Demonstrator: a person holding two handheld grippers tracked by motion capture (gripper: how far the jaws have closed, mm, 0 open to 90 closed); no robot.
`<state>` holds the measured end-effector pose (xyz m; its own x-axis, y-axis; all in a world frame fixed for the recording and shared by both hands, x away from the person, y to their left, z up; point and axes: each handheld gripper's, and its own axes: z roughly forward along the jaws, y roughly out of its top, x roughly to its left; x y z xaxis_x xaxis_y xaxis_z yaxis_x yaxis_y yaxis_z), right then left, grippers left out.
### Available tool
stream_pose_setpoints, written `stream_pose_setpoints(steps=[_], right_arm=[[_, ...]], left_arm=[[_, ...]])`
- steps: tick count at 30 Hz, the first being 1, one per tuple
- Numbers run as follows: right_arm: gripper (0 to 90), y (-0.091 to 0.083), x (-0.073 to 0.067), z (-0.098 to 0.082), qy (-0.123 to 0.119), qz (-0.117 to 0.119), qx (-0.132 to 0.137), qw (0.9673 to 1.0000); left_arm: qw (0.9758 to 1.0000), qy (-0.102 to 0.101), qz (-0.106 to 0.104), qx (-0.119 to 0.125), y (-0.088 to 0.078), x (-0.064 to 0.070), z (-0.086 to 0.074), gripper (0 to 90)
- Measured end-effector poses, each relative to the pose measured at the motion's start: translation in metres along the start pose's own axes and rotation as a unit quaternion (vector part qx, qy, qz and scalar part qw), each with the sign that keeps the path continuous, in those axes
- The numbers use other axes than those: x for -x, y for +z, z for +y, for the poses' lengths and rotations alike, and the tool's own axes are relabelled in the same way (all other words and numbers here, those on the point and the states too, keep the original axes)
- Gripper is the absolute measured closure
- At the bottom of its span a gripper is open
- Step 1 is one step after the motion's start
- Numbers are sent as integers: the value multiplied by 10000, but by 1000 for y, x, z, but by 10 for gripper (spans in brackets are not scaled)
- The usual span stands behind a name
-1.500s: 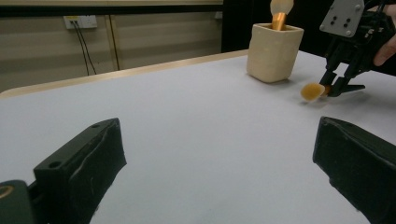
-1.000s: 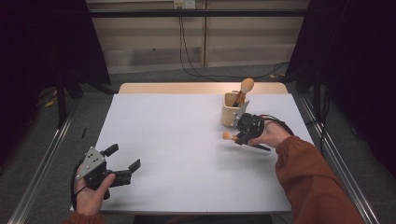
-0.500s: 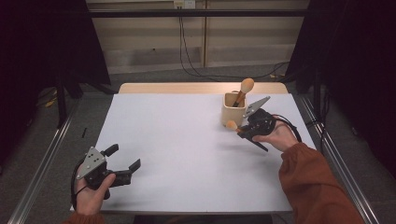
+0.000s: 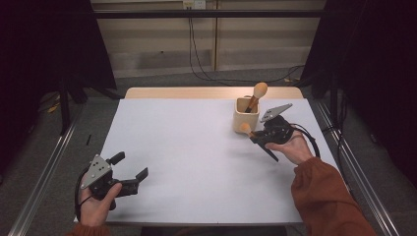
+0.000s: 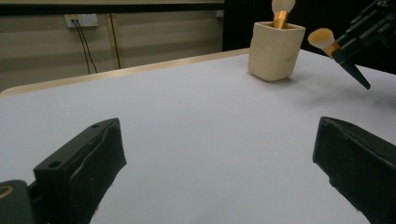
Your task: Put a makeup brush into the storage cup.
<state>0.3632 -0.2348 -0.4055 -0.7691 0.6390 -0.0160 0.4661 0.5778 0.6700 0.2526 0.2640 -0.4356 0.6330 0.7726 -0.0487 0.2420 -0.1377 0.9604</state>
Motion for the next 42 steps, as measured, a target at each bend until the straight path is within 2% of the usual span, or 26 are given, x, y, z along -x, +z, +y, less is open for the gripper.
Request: stream_pose_setpoints(steps=[2,7,12,19,25,28,35,42], right_arm=[[740,-2,0,-1,91,-1,204,9998],[741,-6,-1,-5,268,36,497,9984],[741,-10,-3,-8,400,101,906,9950],[741,-14,-5,-13,514,182,1403,9886],[741,-17,-6,-16,648,304,1762,9818],[741,-16,-5,-18,728,363,1977,9769],[741,-13,-7,-19,718,279,2194,9726],[741,-16,-9,-19,714,251,2528,9646]], left_arm=[[10000,-1,-4,9,0,0,0,20],[10000,45,13,46,-1,1,1,21],[10000,37,12,30,-1,0,1,21],[10000,23,-3,20,0,0,0,21],[10000,24,-7,19,0,0,0,20],[10000,11,-1,17,0,1,0,20],[10000,22,10,18,-1,0,0,21],[10000,23,34,12,-1,0,0,21]])
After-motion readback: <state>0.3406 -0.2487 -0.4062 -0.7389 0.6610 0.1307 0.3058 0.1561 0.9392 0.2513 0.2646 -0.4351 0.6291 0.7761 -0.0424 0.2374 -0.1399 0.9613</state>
